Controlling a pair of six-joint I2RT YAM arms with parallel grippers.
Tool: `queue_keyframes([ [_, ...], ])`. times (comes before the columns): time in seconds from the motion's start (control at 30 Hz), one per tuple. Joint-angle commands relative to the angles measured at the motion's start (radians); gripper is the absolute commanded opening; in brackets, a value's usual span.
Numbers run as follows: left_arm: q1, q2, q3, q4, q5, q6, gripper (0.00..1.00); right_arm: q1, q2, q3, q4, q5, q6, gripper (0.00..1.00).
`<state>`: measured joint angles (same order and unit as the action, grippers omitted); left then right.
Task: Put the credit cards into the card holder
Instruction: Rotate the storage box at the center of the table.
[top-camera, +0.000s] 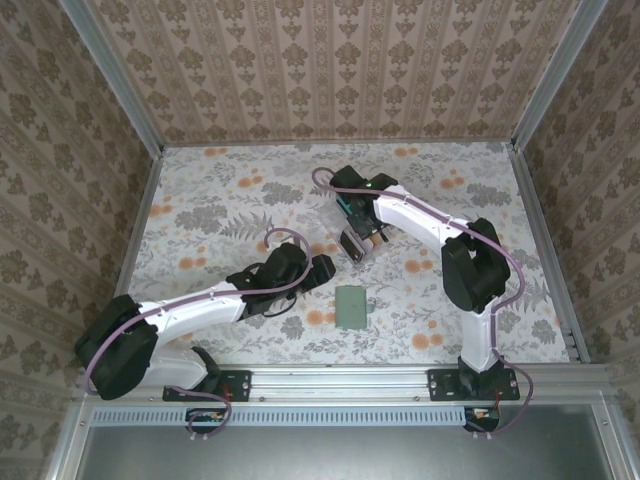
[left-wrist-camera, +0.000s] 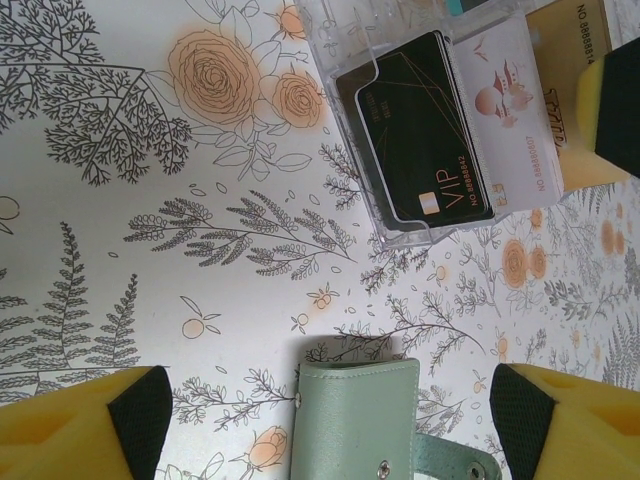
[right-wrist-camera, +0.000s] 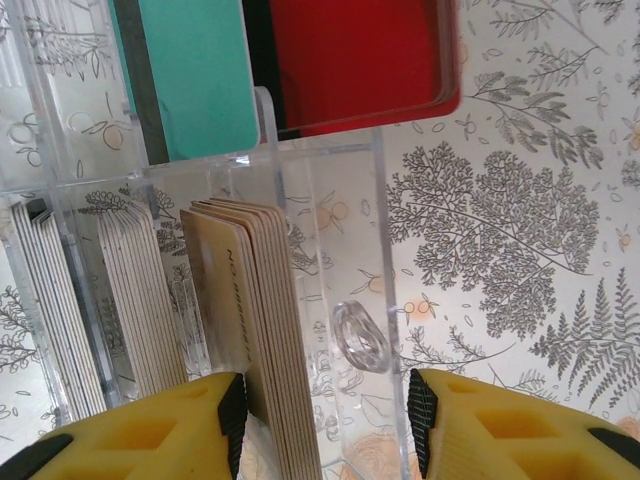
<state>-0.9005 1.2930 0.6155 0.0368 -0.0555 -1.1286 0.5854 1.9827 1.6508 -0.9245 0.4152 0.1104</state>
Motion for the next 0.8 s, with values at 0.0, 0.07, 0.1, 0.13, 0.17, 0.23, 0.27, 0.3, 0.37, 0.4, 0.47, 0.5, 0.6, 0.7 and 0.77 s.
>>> queue_keyframes([
  [0.0,0.007,-0.003,-0.007,-0.001,0.013,0.007,0.86,0.001,0.032,0.02,-0.044,0.016,-0.006,0.49],
  [0.07,0.006,-0.003,-0.008,-0.001,0.013,0.006,0.86,0.001,0.028,0.018,-0.039,0.03,-0.005,0.5],
  [0.1,0.007,-0.004,-0.01,-0.001,0.013,0.004,0.86,0.002,0.023,0.02,-0.038,0.037,-0.003,0.5],
  [0.13,0.008,-0.002,-0.01,0.0,0.013,0.004,0.86,0.001,0.016,0.021,-0.035,0.047,0.0,0.5],
  [0.17,0.007,-0.003,-0.009,0.0,0.013,0.004,0.87,0.001,0.009,0.019,-0.031,0.056,0.001,0.49],
  [0.23,0.007,-0.001,-0.008,0.0,0.012,0.004,0.87,0.001,-0.012,0.013,-0.019,0.073,0.005,0.49],
  [0.27,0.007,-0.001,-0.007,0.0,0.011,0.004,0.87,0.001,-0.019,0.009,-0.013,0.076,0.003,0.49],
  [0.3,0.007,0.0,-0.007,0.0,0.013,0.004,0.87,0.001,-0.027,0.007,-0.008,0.078,0.003,0.49],
  [0.37,0.008,0.003,-0.004,0.0,0.014,0.003,0.87,0.001,-0.038,0.0,-0.001,0.082,0.005,0.49],
  [0.4,0.007,0.005,-0.002,0.0,0.014,0.005,0.87,0.001,-0.044,-0.004,0.003,0.083,0.005,0.48],
  [0.47,0.007,0.007,0.0,0.0,0.018,0.004,0.87,0.001,-0.05,-0.01,0.006,0.085,0.004,0.48],
  [0.5,0.006,0.01,0.0,-0.001,0.019,0.003,0.87,0.001,-0.051,-0.012,0.006,0.085,0.005,0.48],
  [0.6,0.006,0.016,0.007,0.0,0.024,0.002,0.87,0.001,-0.051,-0.018,0.007,0.091,0.009,0.47],
  [0.7,0.007,0.021,0.01,0.001,0.026,0.0,0.87,0.0,-0.058,-0.027,0.016,0.092,0.009,0.44],
  [0.77,0.006,0.025,0.01,0.003,0.028,0.0,0.87,0.001,-0.059,-0.028,0.016,0.091,0.008,0.43],
])
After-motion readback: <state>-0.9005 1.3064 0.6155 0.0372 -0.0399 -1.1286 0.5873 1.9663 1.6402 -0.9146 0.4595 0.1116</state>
